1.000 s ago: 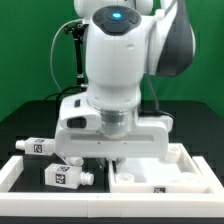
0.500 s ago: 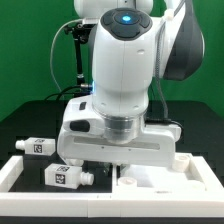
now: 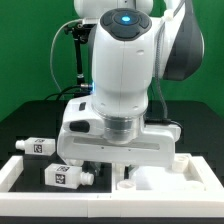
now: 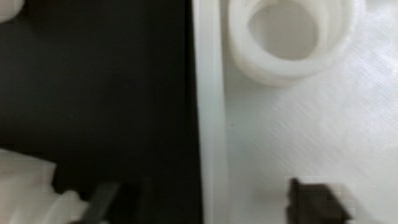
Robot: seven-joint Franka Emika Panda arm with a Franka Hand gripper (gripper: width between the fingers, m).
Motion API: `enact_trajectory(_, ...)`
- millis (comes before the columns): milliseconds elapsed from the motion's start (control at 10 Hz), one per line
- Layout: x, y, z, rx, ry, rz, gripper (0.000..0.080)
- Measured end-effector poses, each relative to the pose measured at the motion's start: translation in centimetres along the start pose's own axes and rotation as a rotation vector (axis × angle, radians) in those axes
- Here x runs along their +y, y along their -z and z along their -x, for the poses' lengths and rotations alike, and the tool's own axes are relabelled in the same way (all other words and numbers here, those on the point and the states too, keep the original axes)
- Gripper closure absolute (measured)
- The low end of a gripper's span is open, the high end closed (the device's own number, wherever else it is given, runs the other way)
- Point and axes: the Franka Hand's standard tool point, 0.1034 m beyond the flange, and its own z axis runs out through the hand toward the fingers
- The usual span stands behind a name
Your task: Assemble one leg
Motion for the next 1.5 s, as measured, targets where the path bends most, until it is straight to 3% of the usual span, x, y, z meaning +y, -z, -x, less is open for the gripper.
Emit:
enact_trajectory(100,0.1,0.1,0.0,0.001,0.000,0.000,0.0237)
enact_trajectory(200,0.5,1.0,0.8,-0.014,0.001,-0.004,0.0177)
enact_trajectory(500,1.0,3.5,4.7,-0.052,-0.029,-0.027,0.0151)
enact_trajectory(600,0.8,3.7,5.3,-0.054,-0.042,-0.030,0.0151)
enact_trajectory(1300,0.9,3.3,5.2,-0.057,-0.043,-0.029,0.0150)
enact_trajectory(1500,1.0,3.3,6.9,-0.068,0.069,-0.033,0.0150)
